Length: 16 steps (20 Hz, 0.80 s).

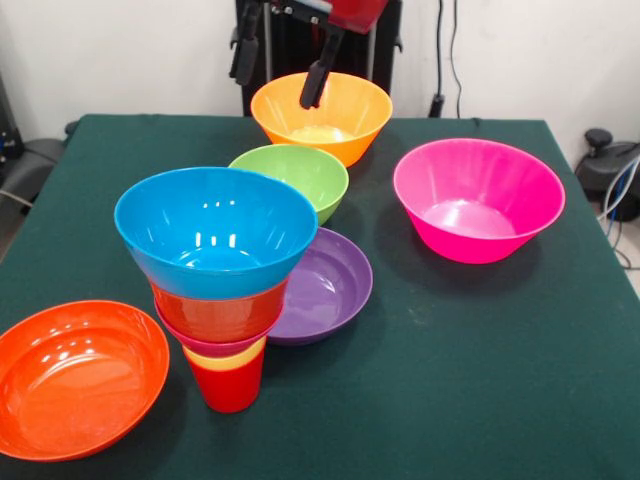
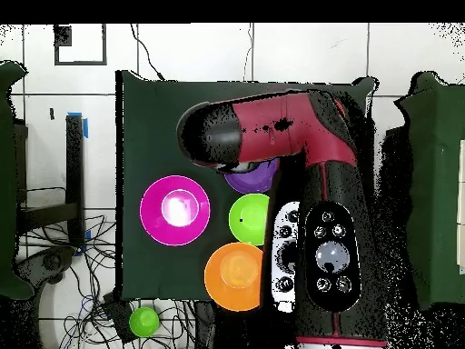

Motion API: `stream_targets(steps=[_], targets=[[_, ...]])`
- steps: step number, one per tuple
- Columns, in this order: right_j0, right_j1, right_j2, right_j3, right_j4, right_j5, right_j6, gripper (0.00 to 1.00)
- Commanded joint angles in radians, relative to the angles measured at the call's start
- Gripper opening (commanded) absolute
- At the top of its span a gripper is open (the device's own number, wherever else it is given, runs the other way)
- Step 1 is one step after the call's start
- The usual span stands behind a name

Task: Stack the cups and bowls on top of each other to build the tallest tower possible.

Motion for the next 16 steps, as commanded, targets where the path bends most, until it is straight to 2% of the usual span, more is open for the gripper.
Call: stream_targets(steps=[1, 10, 16], targets=[[0.097, 0.059, -0.073, 0.024, -0.021, 0.105, 0.208, 1.0], [0.16, 0.111, -0.142, -0.027, 0.013, 0.101, 0.214, 1.0], [0.201, 0.118, -0.187, -0.011, 0.037, 0.077, 0.224, 1.0]])
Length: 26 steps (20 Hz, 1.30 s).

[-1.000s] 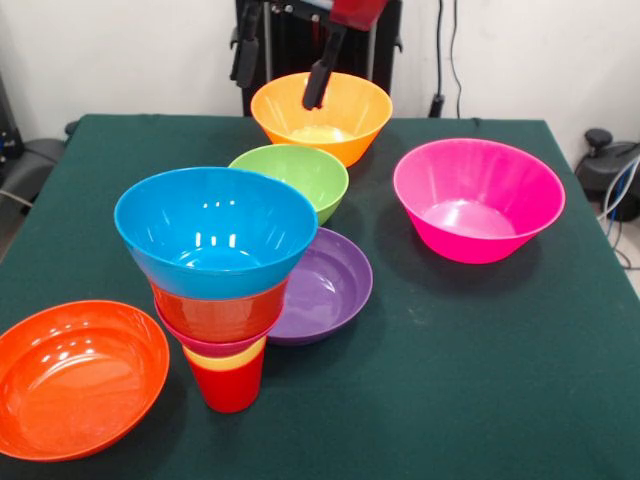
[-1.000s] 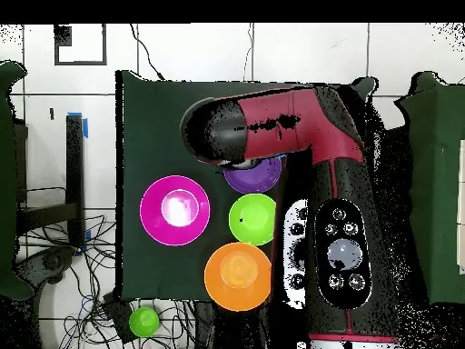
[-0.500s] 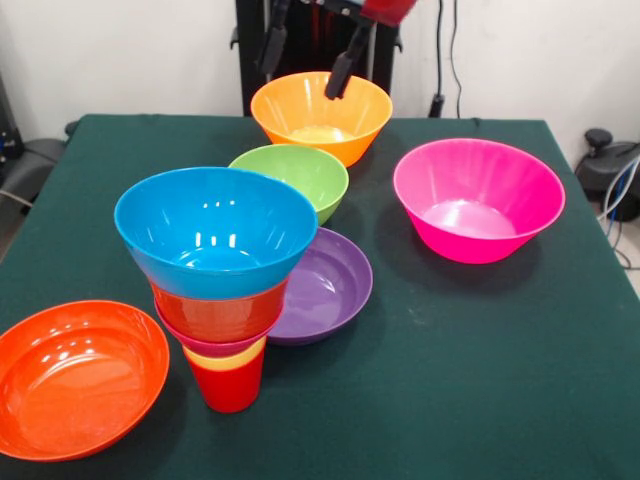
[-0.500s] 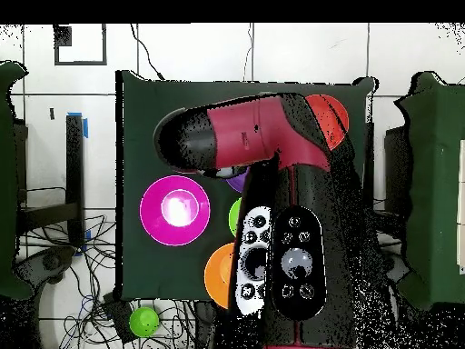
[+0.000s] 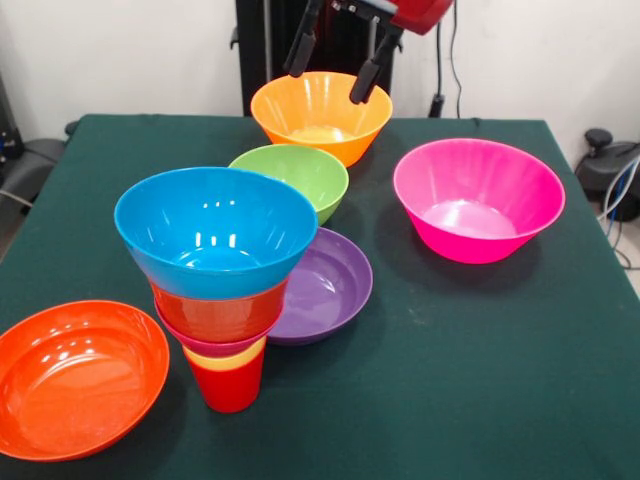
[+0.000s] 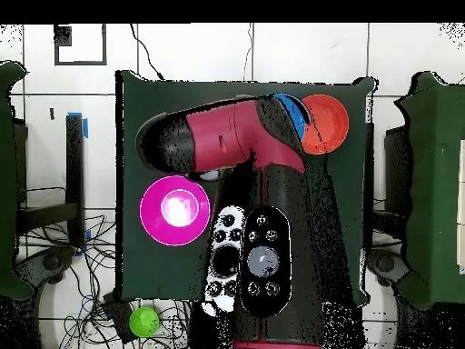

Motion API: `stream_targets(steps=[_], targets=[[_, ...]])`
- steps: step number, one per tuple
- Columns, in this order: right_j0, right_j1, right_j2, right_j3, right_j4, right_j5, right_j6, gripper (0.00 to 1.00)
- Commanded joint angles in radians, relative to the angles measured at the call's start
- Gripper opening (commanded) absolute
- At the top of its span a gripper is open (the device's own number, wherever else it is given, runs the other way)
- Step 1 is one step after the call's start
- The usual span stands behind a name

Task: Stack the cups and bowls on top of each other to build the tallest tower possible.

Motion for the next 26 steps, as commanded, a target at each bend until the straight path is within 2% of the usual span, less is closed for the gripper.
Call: stream_targets(steps=[1, 9, 15, 19, 23, 26], targets=[[0.039, 0.083, -0.045, 0.018, 0.017, 0.069, 0.22, 1.0], [0.052, 0.072, -0.078, 0.024, 0.074, 0.076, 0.171, 1.0], [0.017, -0.021, -0.056, -0.002, 0.171, 0.232, 0.023, 1.0], [-0.041, -0.081, -0.028, -0.014, 0.208, 0.309, -0.117, 1.0], [-0.13, -0.127, 0.016, 0.001, 0.22, 0.326, -0.294, 1.0], [-0.212, -0.15, 0.054, 0.021, 0.246, 0.309, -0.377, 1.0]])
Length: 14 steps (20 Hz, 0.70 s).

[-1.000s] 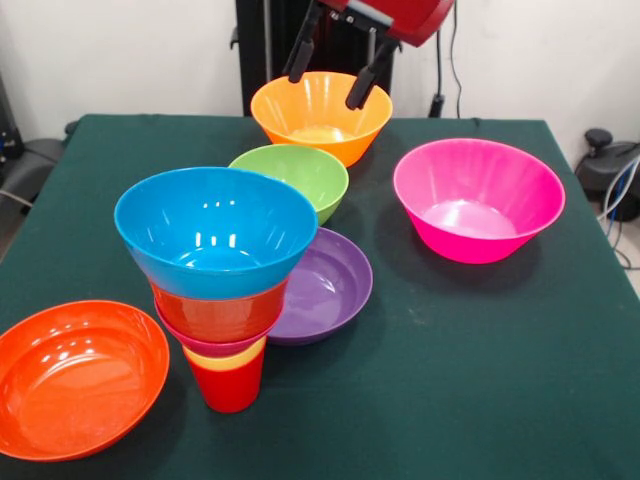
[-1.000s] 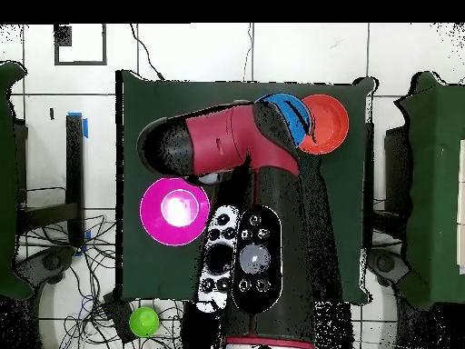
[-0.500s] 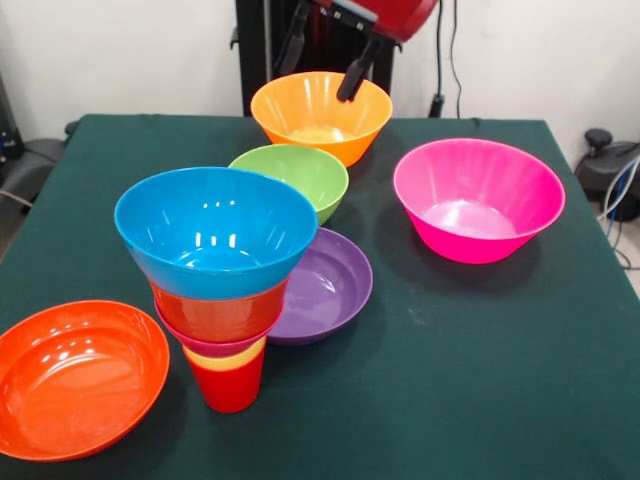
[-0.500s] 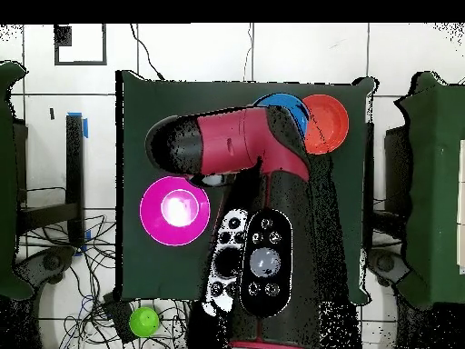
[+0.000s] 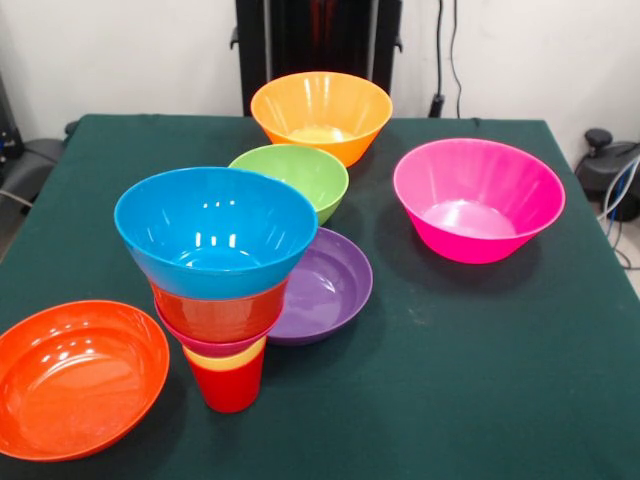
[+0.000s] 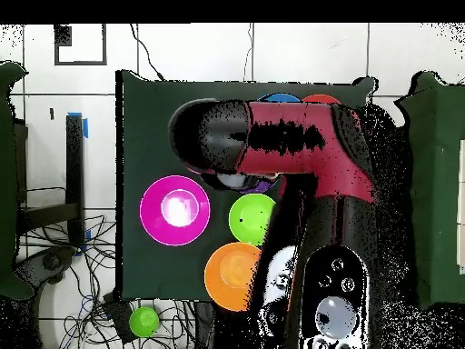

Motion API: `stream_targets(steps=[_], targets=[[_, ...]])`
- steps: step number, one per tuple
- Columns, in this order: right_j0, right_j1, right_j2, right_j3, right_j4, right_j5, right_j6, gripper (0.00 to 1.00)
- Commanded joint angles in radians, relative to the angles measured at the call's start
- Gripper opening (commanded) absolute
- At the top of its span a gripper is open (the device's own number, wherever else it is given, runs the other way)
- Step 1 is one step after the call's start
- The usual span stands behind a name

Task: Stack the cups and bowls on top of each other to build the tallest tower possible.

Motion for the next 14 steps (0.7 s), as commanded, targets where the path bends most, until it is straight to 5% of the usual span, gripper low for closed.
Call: stream_targets(steps=[1, 14], targets=[[-0.15, -0.054, 0.133, 0.028, 0.035, 0.07, -0.405, 1.0], [-0.477, 0.019, 0.362, 0.036, 0.065, -0.003, -0.764, 1.0]])
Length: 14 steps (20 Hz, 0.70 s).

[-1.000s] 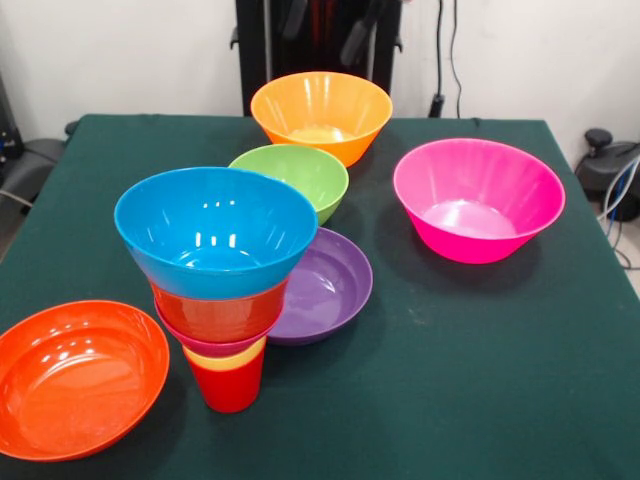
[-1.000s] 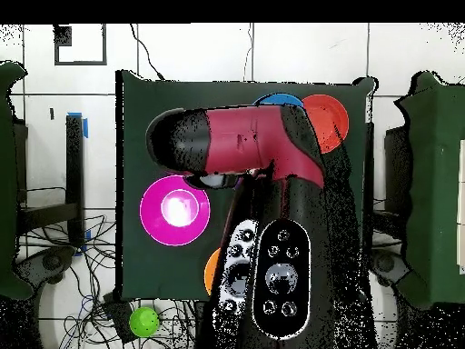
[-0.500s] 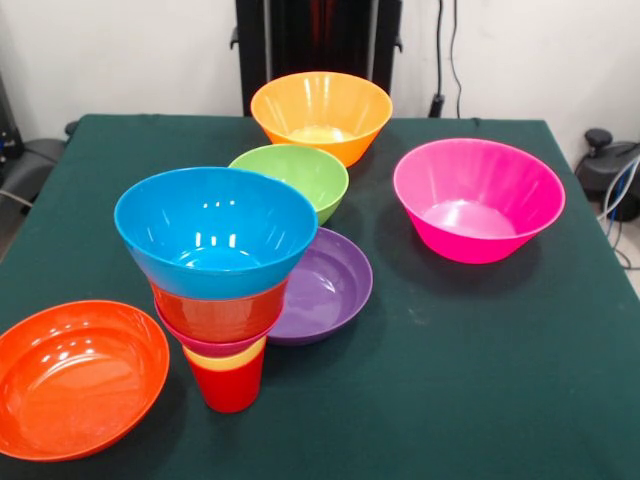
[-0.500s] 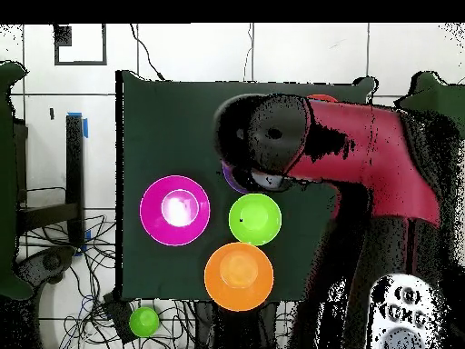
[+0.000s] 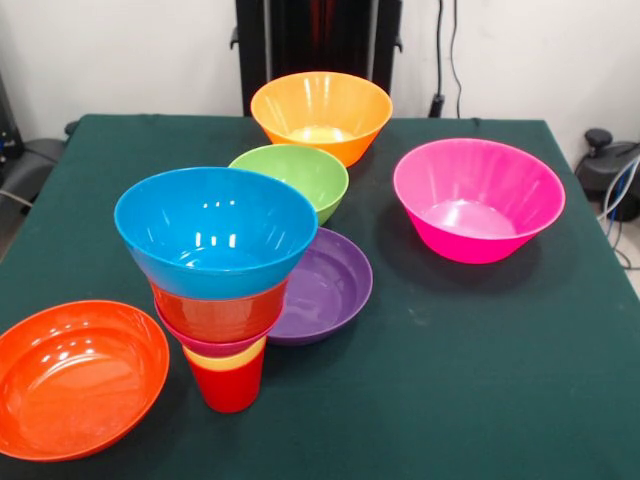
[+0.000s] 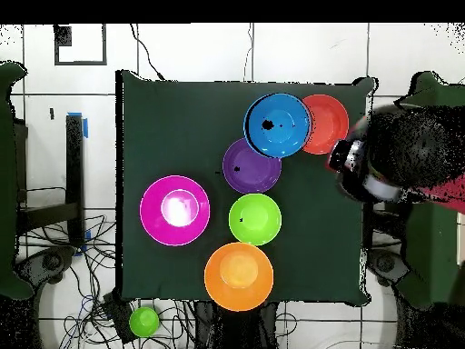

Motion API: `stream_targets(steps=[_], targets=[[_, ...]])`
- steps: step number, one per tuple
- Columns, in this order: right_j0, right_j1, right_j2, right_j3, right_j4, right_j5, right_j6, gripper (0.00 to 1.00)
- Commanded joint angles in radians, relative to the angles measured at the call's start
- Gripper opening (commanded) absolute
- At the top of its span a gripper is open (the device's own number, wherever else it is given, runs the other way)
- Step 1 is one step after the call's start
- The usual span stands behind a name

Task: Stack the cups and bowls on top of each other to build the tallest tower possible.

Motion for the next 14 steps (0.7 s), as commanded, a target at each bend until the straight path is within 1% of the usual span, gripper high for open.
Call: stream_targets(steps=[1, 3, 6, 11, 14], targets=[[-0.111, 0.094, 0.231, 0.041, 0.025, -0.019, -0.513, 1.0], [-0.151, 0.113, 0.26, 0.04, 0.034, -0.024, -0.551, 1.0], [-0.203, 0.139, 0.303, 0.035, 0.027, -0.02, -0.628, 1.0], [-0.282, 0.188, 0.369, 0.045, 0.059, -0.018, -0.691, 1.0], [-0.329, 0.222, 0.41, 0.065, 0.081, -0.038, -0.715, 1.0]])
